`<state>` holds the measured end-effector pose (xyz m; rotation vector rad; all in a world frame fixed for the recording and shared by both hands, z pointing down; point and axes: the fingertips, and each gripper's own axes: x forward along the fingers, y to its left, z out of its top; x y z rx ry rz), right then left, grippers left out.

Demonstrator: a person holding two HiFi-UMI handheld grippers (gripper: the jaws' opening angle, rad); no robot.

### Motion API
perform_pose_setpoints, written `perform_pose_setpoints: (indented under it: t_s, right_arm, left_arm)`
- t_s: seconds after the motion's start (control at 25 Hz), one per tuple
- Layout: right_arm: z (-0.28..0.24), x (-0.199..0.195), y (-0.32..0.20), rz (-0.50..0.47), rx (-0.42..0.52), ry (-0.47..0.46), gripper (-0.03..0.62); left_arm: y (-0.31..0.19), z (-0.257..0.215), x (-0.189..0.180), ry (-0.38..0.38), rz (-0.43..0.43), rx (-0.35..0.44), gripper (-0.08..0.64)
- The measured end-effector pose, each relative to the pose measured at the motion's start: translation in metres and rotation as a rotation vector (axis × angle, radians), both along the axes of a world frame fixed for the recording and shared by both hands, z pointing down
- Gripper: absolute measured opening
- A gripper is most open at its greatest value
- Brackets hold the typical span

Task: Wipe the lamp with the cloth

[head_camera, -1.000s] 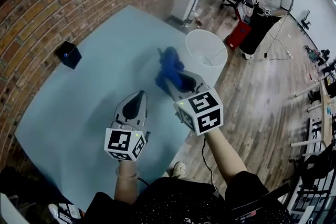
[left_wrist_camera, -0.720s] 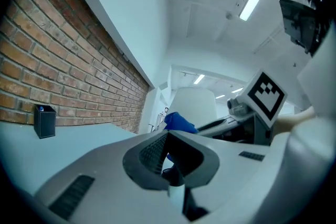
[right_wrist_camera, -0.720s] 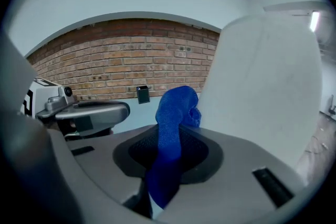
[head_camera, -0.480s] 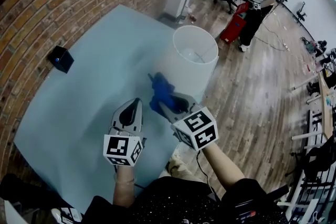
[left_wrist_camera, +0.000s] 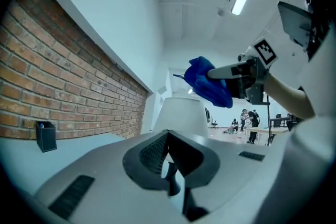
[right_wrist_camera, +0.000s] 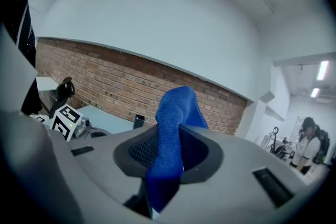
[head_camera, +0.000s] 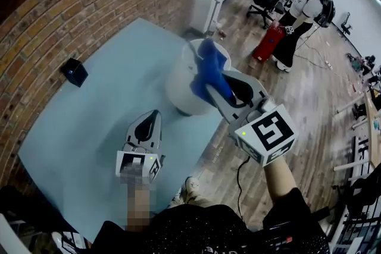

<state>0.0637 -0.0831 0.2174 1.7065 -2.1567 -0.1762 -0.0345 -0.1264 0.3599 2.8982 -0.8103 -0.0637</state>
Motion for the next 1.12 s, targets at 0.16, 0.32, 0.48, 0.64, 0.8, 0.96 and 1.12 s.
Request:
perform_pose_setpoints:
  t_s: [0.16,0.32,0.48,0.64,0.8,0.96,1.12]
  right_arm:
    - [0.019,0.006,-0.008,0.014,-0.028,0.051,0.095]
    - [0.064,0.003,-0.009,0.035,-0.083,0.099,0.095]
    - [0.104,0.001,-0.006,0.048,-0.136,0.14,0.095]
    - [0.137,-0.001,0.004,0.039,-0.204,0.1,0.095]
    - [0.157,-0.005,0.01,0.021,-0.252,0.081,0.095]
    - [0.188,-0.018,0.024,-0.026,-0.312,0.045,0.095]
    - [0.235,-0.039,0.029,-0.062,-0.366,0.032,0.095]
  left_arm:
    - [0.006,-0.004,0.006,-0.012,0.004,0.024,0.008]
    - [0.007,0.006,0.004,-0.015,-0.013,-0.003,0.009]
    - [0.008,0.013,0.001,-0.029,-0.023,-0.011,0.009]
    - [0.016,0.018,0.0,-0.036,-0.022,-0.019,0.009]
    - [0.019,0.022,0.001,-0.042,-0.029,-0.026,0.009]
    - [0.025,0.035,0.006,-0.059,-0.04,-0.033,0.009]
    - [0.023,0.053,0.007,-0.086,-0.027,-0.006,0.009]
